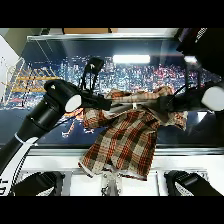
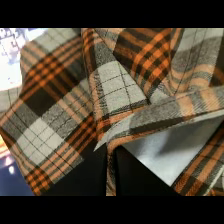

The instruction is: Fold the clothes and pants, and hang the long-sleeved shirts on hangers.

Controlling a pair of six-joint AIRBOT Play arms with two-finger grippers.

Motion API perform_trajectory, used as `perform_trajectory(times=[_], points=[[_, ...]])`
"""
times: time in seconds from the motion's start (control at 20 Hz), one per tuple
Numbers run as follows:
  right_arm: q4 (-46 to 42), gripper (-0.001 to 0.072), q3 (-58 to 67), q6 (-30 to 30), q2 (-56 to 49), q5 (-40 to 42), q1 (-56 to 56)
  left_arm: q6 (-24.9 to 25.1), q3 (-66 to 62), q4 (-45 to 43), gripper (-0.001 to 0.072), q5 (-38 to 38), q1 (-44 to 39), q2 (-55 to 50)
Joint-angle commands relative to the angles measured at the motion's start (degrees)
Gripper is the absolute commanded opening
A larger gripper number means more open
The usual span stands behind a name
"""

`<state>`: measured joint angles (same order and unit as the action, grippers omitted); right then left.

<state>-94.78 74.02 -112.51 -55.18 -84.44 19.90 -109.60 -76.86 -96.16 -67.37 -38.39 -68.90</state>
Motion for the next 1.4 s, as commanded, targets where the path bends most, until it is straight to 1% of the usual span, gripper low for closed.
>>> perform_trajectory(times=[0.0,0.1,0.2,0.25,0.3,0.35,0.45,0.6,0.65,0.75,0.8,0.9,1.0,1.05,1.15,1.2,1.25,1.3,1.35], points=[[-1.7,0.0034,-5.7,-4.6,1.0,3.1,2.4,-1.9,3.9,0.4,0.0029,3.3,-0.2,0.5],[-1.7,0.0035,-5.7,-4.9,1.3,4.9,2.4,-1.9,3.7,0.4,0.0030,4.1,0.9,0.5],[-1.5,0.0037,-5.7,-5.0,1.4,5.4,2.4,-1.6,2.2,0.4,0.0031,2.6,1.3,0.6],[-1.4,0.0039,-5.7,-5.0,1.4,5.4,2.4,2.1,-0.1,3.6,0.0494,1.7,1.4,0.6],[-1.4,0.0039,-5.7,-5.0,1.4,5.4,2.4,4.2,-2.1,6.2,0.0650,1.6,2.0,0.6],[-1.2,0.0039,-5.7,-5.0,1.4,5.3,2.4,5.9,-4.5,7.9,0.0646,1.4,2.7,0.6],[-1.0,0.0039,-5.7,-5.0,1.3,4.7,2.4,6.4,-9.5,7.6,0.0646,0.1,4.9,0.6],[-1.0,0.0039,-5.7,-5.0,1.3,4.7,2.4,8.7,-15.3,7.6,0.0646,-3.8,10.8,0.6],[-1.0,0.0039,-5.7,-5.0,1.3,4.7,2.4,8.8,-16.2,7.6,0.0646,-4.9,13.1,0.6],[-1.0,0.0039,-5.7,-5.0,1.3,4.8,2.4,10.4,-16.2,7.6,0.0646,-5.2,17.6,0.6],[-1.0,0.0039,-5.7,-5.0,1.1,4.7,2.4,11.4,-15.1,7.6,0.0646,-4.8,21.5,0.6],[-1.0,0.0039,-5.7,-5.0,1.0,4.7,2.4,14.8,-9.5,6.8,0.0646,-2.9,30.7,0.6],[-1.0,0.0039,-5.7,-5.0,1.0,4.7,2.4,16.4,-2.8,4.5,0.0646,1.2,39.1,0.6],[-1.0,0.0039,-5.7,-5.0,1.0,4.7,2.4,19.4,0.5,3.1,0.0646,6.5,44.3,0.5],[-1.0,0.0039,-5.7,-5.0,1.0,4.7,2.4,21.8,2.6,1.3,0.0646,12.5,49.4,0.5],[-1.0,0.0039,-5.7,-5.0,1.1,4.7,2.4,26.0,1.1,1.3,0.0645,15.1,57.4,-4.5],[-1.0,0.0039,-5.7,-5.0,1.1,4.7,2.4,28.5,-0.9,1.2,0.0645,14.5,59.7,-8.8],[-1.0,0.0039,-5.7,-5.0,0.8,4.7,2.4,30.3,-3.5,1.2,0.0645,15.8,61.5,-14.3],[-1.0,0.0039,-5.7,-5.0,0.4,4.7,2.4,30.4,-6.3,1.2,0.0645,17.2,62.2,-19.4]])
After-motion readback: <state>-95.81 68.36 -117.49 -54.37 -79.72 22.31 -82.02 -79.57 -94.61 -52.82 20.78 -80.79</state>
